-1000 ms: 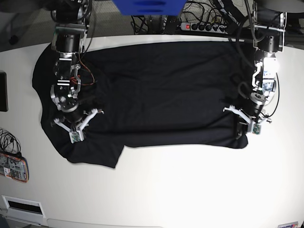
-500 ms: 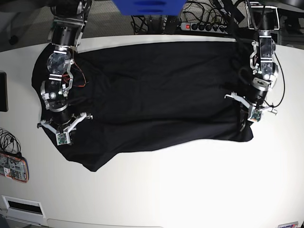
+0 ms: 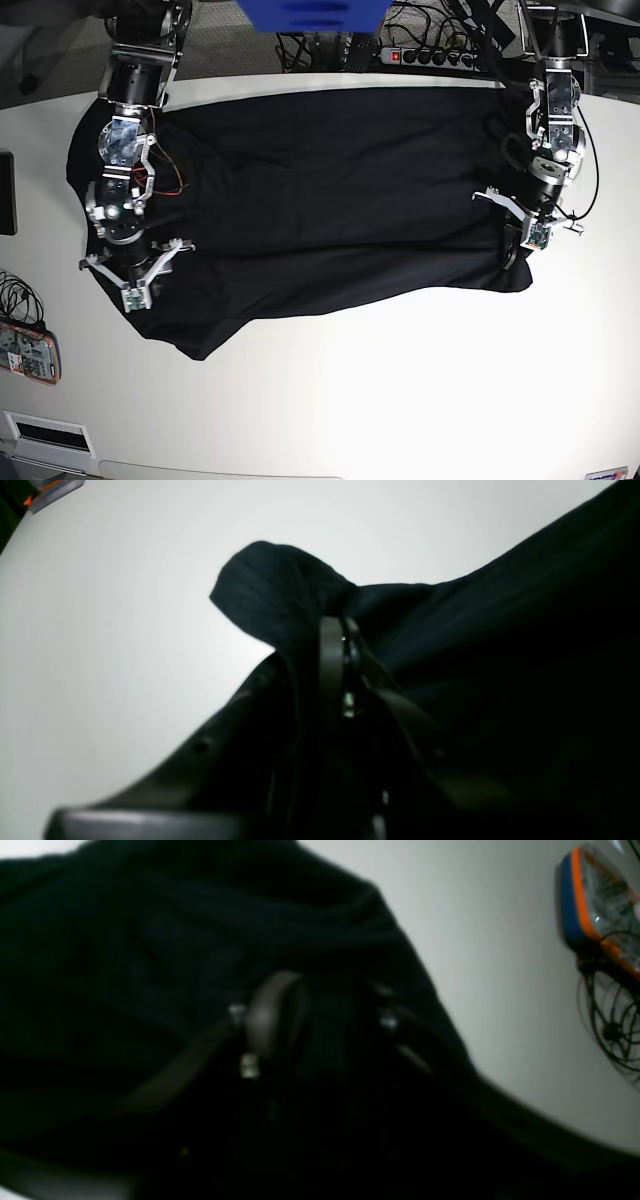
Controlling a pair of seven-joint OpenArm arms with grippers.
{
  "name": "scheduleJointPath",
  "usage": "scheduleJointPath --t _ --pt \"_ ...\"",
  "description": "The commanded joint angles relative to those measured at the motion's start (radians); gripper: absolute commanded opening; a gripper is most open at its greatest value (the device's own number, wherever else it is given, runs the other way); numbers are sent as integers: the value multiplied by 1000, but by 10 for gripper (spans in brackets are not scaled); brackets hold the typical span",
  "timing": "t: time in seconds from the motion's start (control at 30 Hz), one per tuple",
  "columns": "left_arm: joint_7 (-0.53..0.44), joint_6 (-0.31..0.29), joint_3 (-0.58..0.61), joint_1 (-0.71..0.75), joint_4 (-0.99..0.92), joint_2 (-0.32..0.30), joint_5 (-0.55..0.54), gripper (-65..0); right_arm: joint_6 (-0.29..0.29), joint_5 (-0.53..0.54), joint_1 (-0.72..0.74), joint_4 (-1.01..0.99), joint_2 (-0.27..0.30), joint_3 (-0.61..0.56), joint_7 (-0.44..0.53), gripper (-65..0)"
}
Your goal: Fold the T-shirt properly
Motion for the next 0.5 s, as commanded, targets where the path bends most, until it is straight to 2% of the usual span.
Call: scheduleJointPath --t 0.0,0.1,0.2,0.37,0.47 --pt "-23 6 -8 -11 15 -13 -11 -650 5 9 55 -1 4 -37 14 -374" --pt "-23 6 -5 -11 15 -13 -11 -650 5 10 144 -48 4 -106 -34 -402" --pt "-23 6 -5 -8 15 -13 -13 -650 5 10 220 -85 4 -114 -49 -429" --pt "-23 6 -5 -6 15 -13 -11 -650 5 10 307 -185 4 -115 -46 -428" --pt "-23 6 -5 -6 15 -11 -14 -650 5 15 390 -331 4 -115 -37 -411"
